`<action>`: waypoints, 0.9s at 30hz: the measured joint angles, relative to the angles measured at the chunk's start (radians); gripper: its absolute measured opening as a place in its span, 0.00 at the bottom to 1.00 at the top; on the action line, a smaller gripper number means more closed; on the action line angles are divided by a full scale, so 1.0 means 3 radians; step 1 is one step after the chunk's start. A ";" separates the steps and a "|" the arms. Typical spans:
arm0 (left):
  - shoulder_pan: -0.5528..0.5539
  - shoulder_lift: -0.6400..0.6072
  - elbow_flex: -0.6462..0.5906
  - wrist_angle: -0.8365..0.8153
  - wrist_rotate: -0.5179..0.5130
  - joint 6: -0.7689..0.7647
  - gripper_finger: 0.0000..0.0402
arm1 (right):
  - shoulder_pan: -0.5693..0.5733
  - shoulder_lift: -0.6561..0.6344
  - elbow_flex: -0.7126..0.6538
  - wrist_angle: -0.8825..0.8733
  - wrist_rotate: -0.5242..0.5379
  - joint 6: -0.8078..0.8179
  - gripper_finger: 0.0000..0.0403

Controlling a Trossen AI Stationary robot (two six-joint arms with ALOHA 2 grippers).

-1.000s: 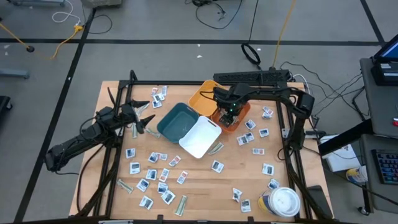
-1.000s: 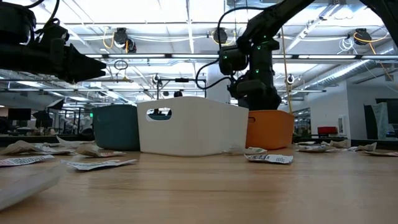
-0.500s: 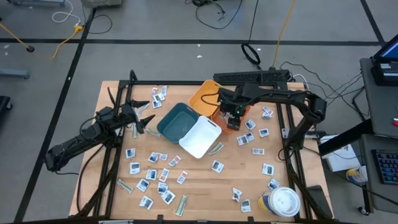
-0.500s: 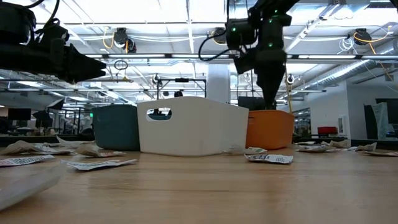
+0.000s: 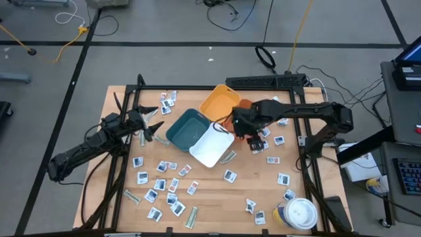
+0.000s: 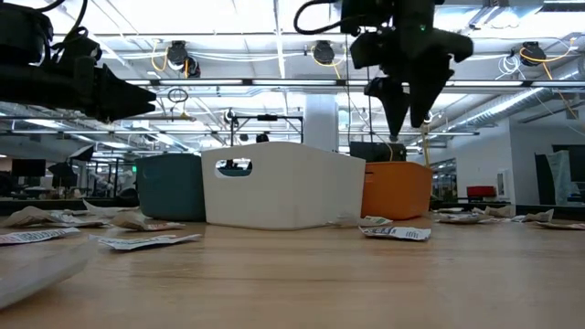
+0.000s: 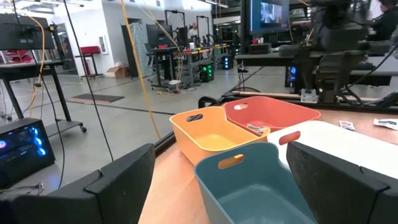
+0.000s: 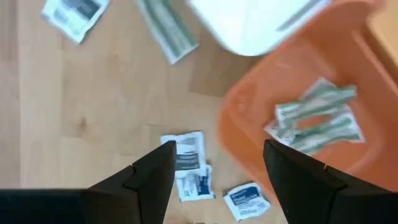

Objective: Pick & Place First Aid Supplies
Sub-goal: Put the green bandage pack into the orange bin

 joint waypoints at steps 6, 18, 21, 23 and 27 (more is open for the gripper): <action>0.0000 0.0001 0.0000 0.0001 0.0000 0.0000 0.91 | 0.0338 0.0002 -0.0001 0.0003 0.0000 0.0000 0.59; 0.0000 0.0000 0.0000 0.0002 0.0000 0.0000 0.92 | 0.0917 0.0007 -0.0001 0.0178 0.0001 -0.0001 0.59; 0.0001 0.0001 0.0000 0.0003 0.0000 0.0000 0.92 | 0.0999 0.0096 0.0000 0.0381 0.0001 -0.0024 0.59; 0.0000 0.0000 0.0000 0.0003 0.0001 0.0000 0.91 | 0.1031 0.0182 -0.0003 0.0492 0.0000 -0.0037 0.59; 0.0001 0.0001 0.0000 0.0005 0.0001 0.0000 0.91 | 0.1043 0.0309 -0.0003 0.0687 0.0001 -0.0030 0.59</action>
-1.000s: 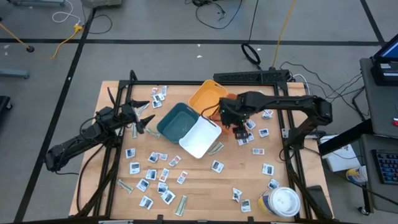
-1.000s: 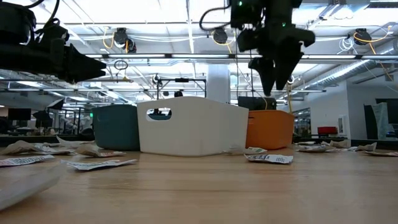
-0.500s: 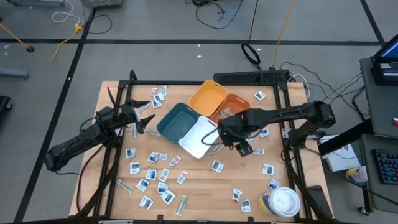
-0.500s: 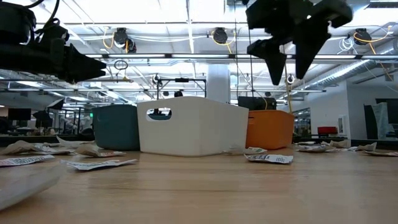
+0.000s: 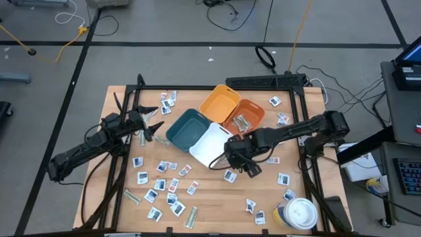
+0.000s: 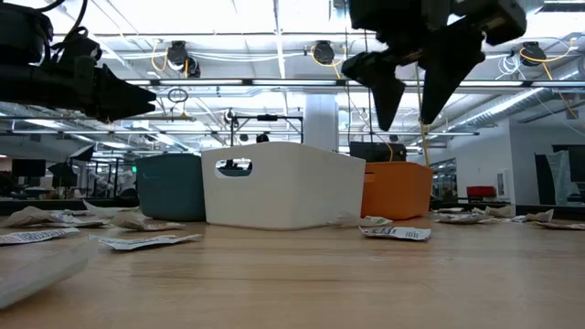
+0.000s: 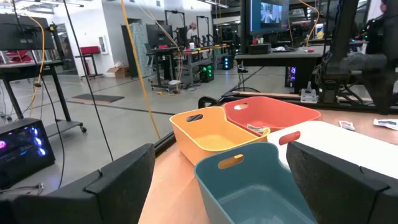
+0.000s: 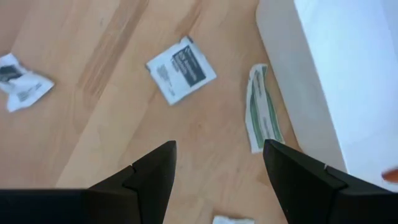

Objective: Pick & Place First Aid Supplies
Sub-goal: Put the green bandage pack into the orange bin

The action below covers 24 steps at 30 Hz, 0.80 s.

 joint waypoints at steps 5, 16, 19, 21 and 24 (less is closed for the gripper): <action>-0.0001 -0.0001 0.0000 0.0000 -0.0001 0.0000 0.91 | 0.0000 0.0225 0.0001 0.0232 0.0002 -0.0021 0.59; -0.0001 -0.0001 0.0000 -0.0003 -0.0001 0.0000 0.91 | -0.0009 0.0718 0.0002 0.0642 0.0212 -0.0071 0.58; -0.0001 0.0000 0.0000 -0.0003 -0.0001 0.0000 0.91 | -0.0009 0.0822 0.0002 0.0673 0.0467 -0.0095 0.56; -0.0001 -0.0001 0.0000 -0.0004 -0.0001 0.0000 0.91 | -0.0021 0.0871 0.0002 0.0686 0.0516 -0.0110 0.54; 0.0000 0.0000 0.0000 -0.0003 -0.0001 0.0000 0.91 | -0.0027 0.0919 0.0003 0.0700 0.0528 -0.0096 0.50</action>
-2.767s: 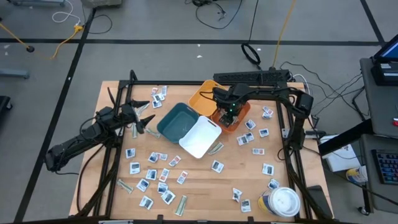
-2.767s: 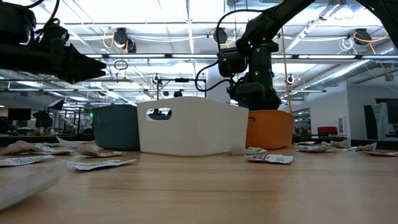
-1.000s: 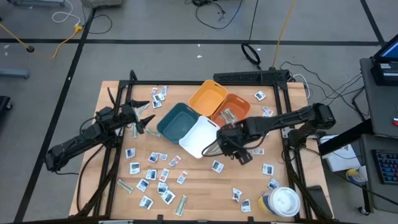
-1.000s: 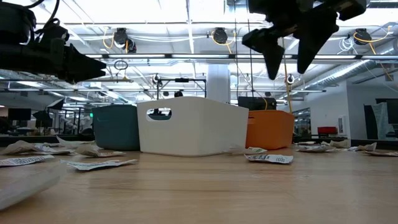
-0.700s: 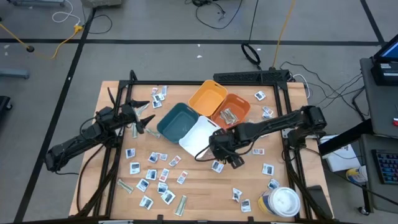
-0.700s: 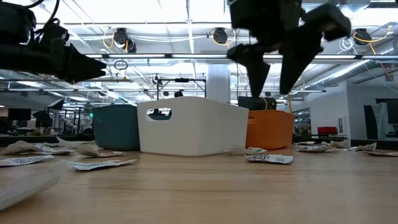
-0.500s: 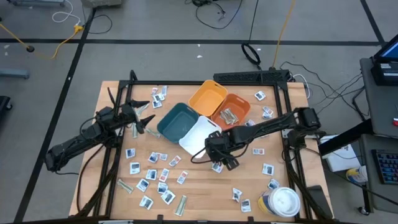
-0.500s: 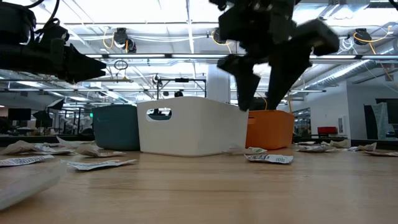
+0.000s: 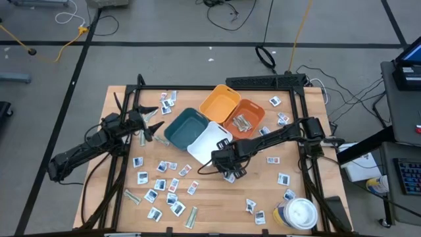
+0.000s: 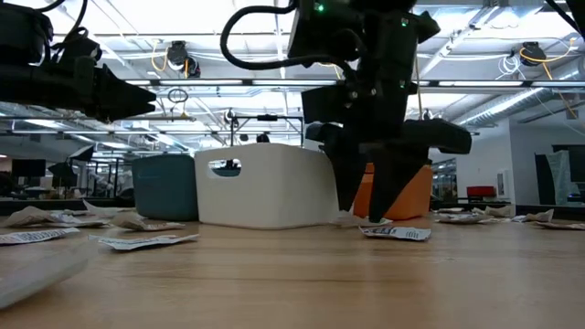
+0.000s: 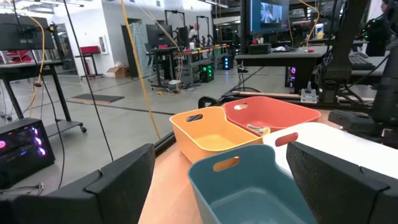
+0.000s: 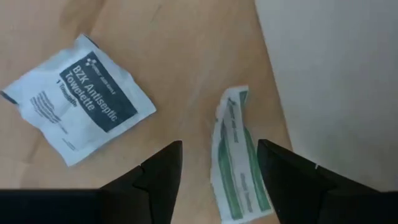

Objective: Pick & Place First Aid Supplies
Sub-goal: Put the green bandage pack into the orange bin

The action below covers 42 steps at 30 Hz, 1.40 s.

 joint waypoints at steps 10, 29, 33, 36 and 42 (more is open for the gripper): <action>0.0000 0.0000 0.0000 0.0000 0.0000 0.0000 0.91 | 0.0000 0.0006 -0.0001 0.0174 -0.0015 0.0002 0.29; 0.0000 -0.0001 0.0000 -0.0001 0.0000 0.0000 0.92 | 0.0054 -0.0057 -0.0232 0.0325 -0.0035 0.0101 0.00; 0.0000 -0.0001 0.0000 -0.0001 0.0000 0.0000 0.91 | 0.0092 -0.0221 -0.0236 0.0279 0.0049 0.0073 0.00; -0.0001 -0.0001 0.0000 -0.0001 0.0000 0.0000 0.91 | 0.0113 -0.0378 -0.0234 0.0150 0.0078 0.0090 0.00; 0.0000 0.0000 0.0000 0.0000 0.0000 0.0000 0.92 | 0.0150 -0.0715 -0.0233 -0.0172 0.0085 0.0099 0.00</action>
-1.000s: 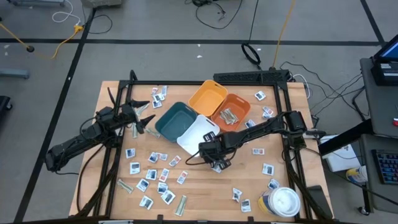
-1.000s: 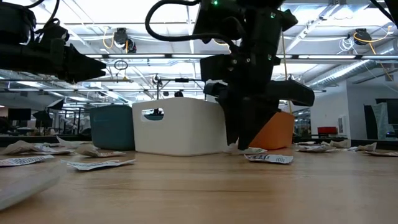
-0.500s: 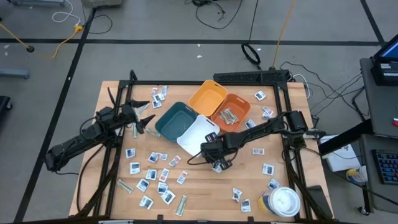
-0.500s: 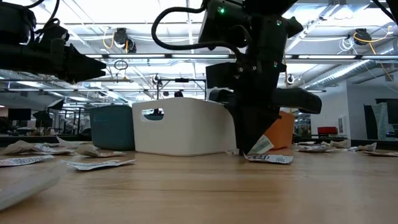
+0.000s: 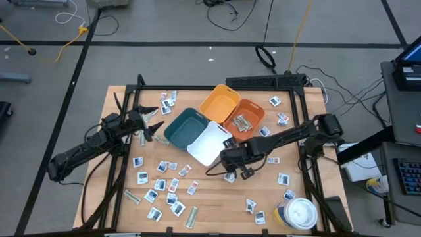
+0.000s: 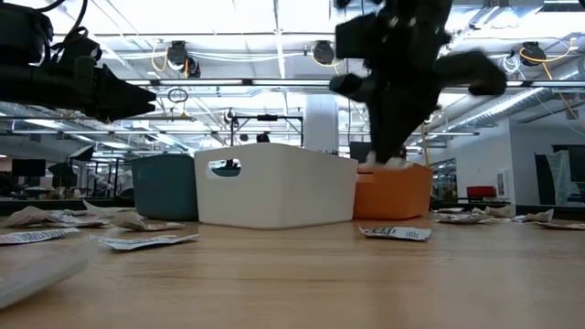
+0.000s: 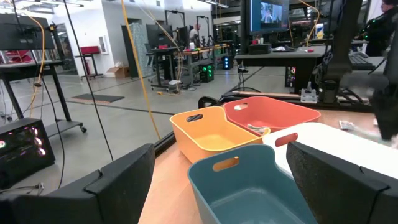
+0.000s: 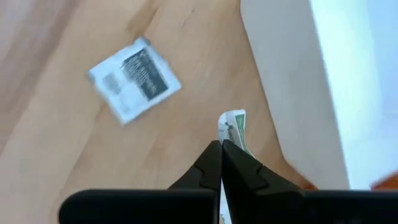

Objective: Pick & Place First Aid Supplies
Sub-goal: Put the green bandage pack into the orange bin

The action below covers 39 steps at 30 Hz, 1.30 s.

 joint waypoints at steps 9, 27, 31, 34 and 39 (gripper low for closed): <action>-0.0001 0.0000 0.0000 -0.0001 0.0000 0.0000 0.91 | 0.0008 -0.0440 0.0000 -0.0292 0.0012 0.0001 0.00; -0.0001 0.0000 0.0000 0.0001 0.0001 0.0000 0.91 | -0.0851 -0.0679 0.0006 -0.0448 0.0525 0.0472 0.00; -0.0001 0.0000 0.0000 0.0001 0.0000 0.0000 0.91 | -0.1143 -0.0663 0.0001 -0.0453 0.0525 0.0699 0.00; -0.0001 0.0000 0.0000 0.0001 0.0000 0.0000 0.91 | -0.1346 -0.0671 0.0003 -0.0413 0.0525 0.0826 0.00; 0.0000 -0.0001 0.0000 0.0001 0.0000 0.0000 0.92 | -0.1620 -0.0668 0.0003 -0.0251 0.0539 0.1169 0.00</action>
